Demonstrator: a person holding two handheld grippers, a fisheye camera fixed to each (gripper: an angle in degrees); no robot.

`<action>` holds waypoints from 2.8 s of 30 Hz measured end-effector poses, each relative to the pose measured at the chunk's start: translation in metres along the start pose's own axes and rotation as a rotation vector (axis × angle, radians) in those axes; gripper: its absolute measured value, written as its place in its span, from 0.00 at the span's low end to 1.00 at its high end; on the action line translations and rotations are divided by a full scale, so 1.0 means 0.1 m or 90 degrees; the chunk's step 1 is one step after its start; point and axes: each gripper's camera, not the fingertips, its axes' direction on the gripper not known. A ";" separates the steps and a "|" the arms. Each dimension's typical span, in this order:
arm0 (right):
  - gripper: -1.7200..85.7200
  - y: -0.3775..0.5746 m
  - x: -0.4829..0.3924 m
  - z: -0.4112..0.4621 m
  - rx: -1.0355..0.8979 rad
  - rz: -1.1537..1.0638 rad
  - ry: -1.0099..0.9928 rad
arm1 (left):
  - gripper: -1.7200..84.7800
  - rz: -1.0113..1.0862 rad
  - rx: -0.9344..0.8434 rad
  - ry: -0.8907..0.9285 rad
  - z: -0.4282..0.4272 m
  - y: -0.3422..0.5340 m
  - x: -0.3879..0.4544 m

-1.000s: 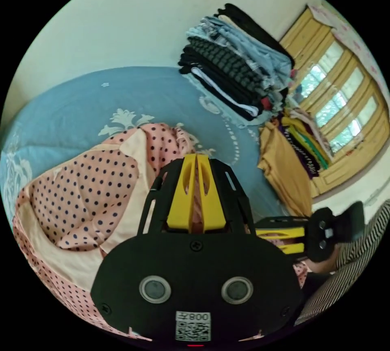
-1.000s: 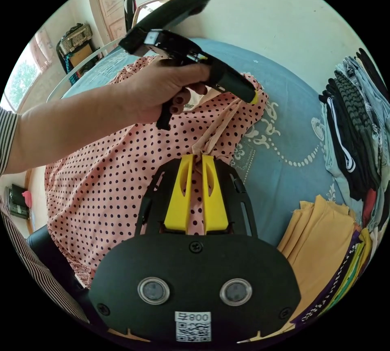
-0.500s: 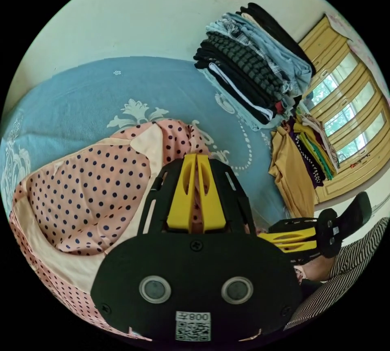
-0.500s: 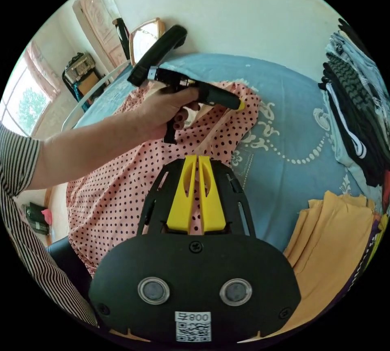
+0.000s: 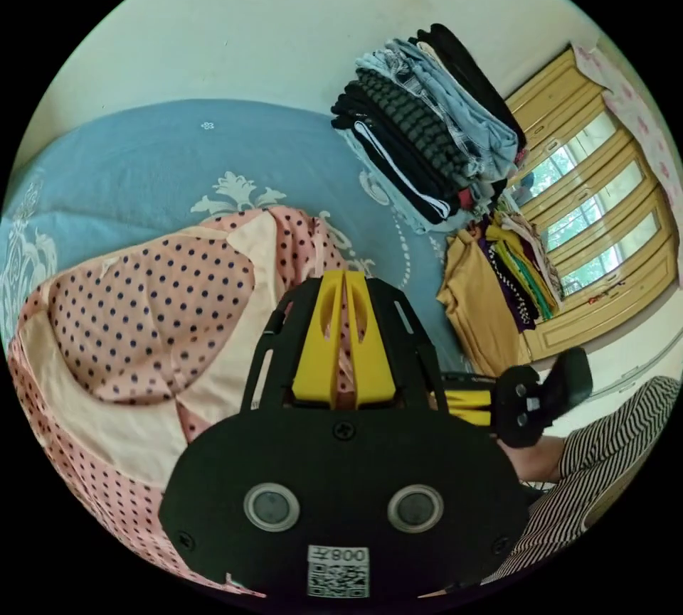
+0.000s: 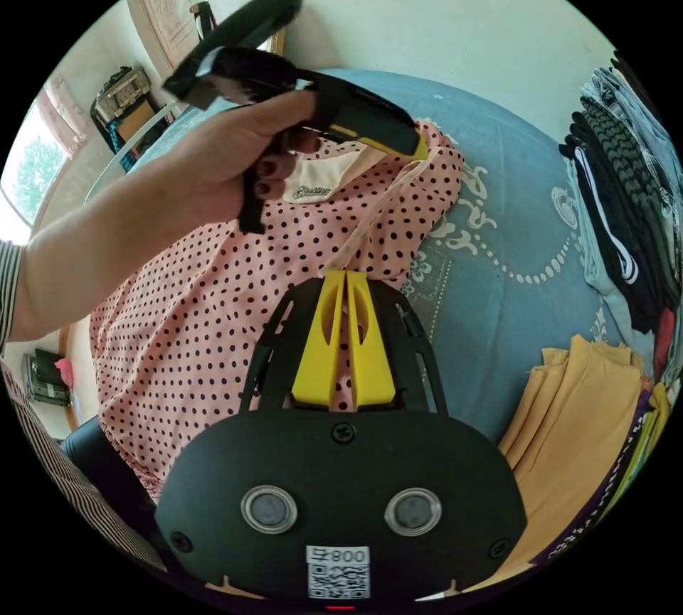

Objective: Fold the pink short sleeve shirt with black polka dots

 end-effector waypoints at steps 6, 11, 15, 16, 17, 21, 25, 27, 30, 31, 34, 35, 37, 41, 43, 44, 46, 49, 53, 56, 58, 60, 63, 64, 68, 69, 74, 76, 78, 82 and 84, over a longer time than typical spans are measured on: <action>0.02 -0.17 0.17 0.09 -0.006 0.024 -0.005 | 0.02 -0.044 -0.081 -0.022 0.00 0.61 -0.04; 0.02 -0.32 0.35 0.11 -0.030 0.060 -0.028 | 0.02 -0.066 0.048 -0.096 -0.51 0.76 -0.07; 0.02 -0.52 0.65 -0.16 0.092 0.110 -0.064 | 0.02 -0.080 0.036 -0.145 -0.53 0.71 -0.30; 0.02 -0.69 0.75 -0.18 0.113 0.106 -0.082 | 0.02 -0.081 0.026 -0.157 -0.50 0.71 -0.33; 0.02 -0.79 0.80 -0.18 0.116 0.104 -0.090 | 0.03 -0.084 0.005 -0.180 -0.44 0.72 -0.39; 0.02 -1.56 1.03 -0.03 0.127 0.042 -0.117 | 0.03 -0.028 -0.039 -0.190 -0.31 0.83 -0.44; 0.02 -2.19 1.15 0.38 0.055 0.004 -0.120 | 0.03 0.011 -0.029 -0.216 -0.34 1.02 -0.43; 0.02 -2.36 1.21 0.57 0.002 0.001 -0.098 | 0.03 0.017 -0.019 -0.234 -0.40 1.15 -0.45; 0.02 -2.50 1.32 0.73 -0.051 -0.006 -0.085 | 0.04 0.017 0.023 -0.240 -0.57 1.35 -0.47; 0.02 -2.52 1.37 0.72 -0.045 -0.003 -0.085 | 0.05 0.017 0.033 -0.235 -0.60 1.39 -0.48; 0.02 -2.59 1.47 0.74 -0.035 0.010 -0.099 | 0.08 0.019 0.034 -0.188 -0.67 1.57 -0.56; 0.02 -2.61 1.49 0.75 -0.035 0.012 -0.103 | 0.07 0.022 0.012 -0.178 -0.63 1.62 -0.60; 0.02 -2.71 1.49 0.81 -0.043 0.011 -0.103 | 0.06 0.013 -0.020 -0.209 -0.58 1.70 -0.67; 0.02 -2.88 1.46 0.87 -0.056 -0.002 -0.091 | 0.05 0.034 0.001 -0.228 -0.75 1.93 -0.71; 0.02 -2.99 1.47 0.86 -0.040 0.002 -0.106 | 0.05 0.038 0.028 -0.235 -0.87 2.07 -0.72; 0.02 -3.02 1.48 0.86 -0.038 0.005 -0.111 | 0.05 0.039 0.036 -0.246 -0.90 2.16 -0.75; 0.02 -3.17 1.49 0.94 -0.050 0.017 -0.113 | 0.05 0.041 0.003 -0.255 -0.84 2.28 -0.83; 0.02 -3.35 1.54 0.92 -0.047 0.037 -0.143 | 0.05 0.030 0.009 -0.253 -0.91 2.52 -0.94; 0.02 -3.55 1.51 0.87 -0.032 0.046 -0.119 | 0.05 0.021 0.046 -0.248 -1.13 2.88 -1.11; 0.02 -3.73 1.45 0.87 -0.031 0.057 -0.130 | 0.04 -0.013 0.010 -0.250 -1.15 3.12 -1.34; 0.02 -3.86 1.39 0.80 -0.036 0.062 -0.126 | 0.03 -0.016 0.042 -0.247 -1.33 3.31 -1.39; 0.02 -3.90 1.32 0.68 -0.014 0.063 -0.111 | 0.03 -0.034 0.074 -0.250 -1.62 3.64 -1.46; 0.02 -3.93 1.17 0.47 0.027 0.064 -0.137 | 0.04 -0.078 0.100 -0.236 -2.00 4.20 -1.63; 0.02 -3.95 1.07 0.42 0.030 0.057 -0.131 | 0.04 -0.091 0.100 -0.236 -2.07 4.32 -1.67; 0.02 -4.05 0.73 0.37 -0.012 0.021 -0.074 | 0.05 -0.209 0.106 -0.283 -2.60 5.22 -2.02; 0.02 -4.08 0.61 0.30 -0.006 0.012 -0.070 | 0.06 -0.259 0.119 -0.295 -2.76 5.49 -2.16; 0.04 -4.27 0.00 0.01 0.049 -0.037 -0.189 | 0.09 -0.422 0.159 -0.282 -3.19 6.29 -2.80; 0.06 -4.50 -0.39 0.01 0.039 -0.078 -0.234 | 0.10 -0.449 0.179 -0.250 -3.26 6.47 -3.01; 0.08 -4.72 -0.70 0.05 0.025 -0.109 -0.253 | 0.10 -0.465 0.207 -0.214 -3.29 6.60 -3.22; 0.09 -5.31 -1.38 0.09 0.028 -0.166 -0.269 | 0.10 -0.455 0.214 -0.202 -3.30 6.73 -3.40; 0.09 -5.59 -1.66 0.14 0.021 -0.192 -0.271 | 0.10 -0.446 0.217 -0.199 -3.33 6.84 -3.43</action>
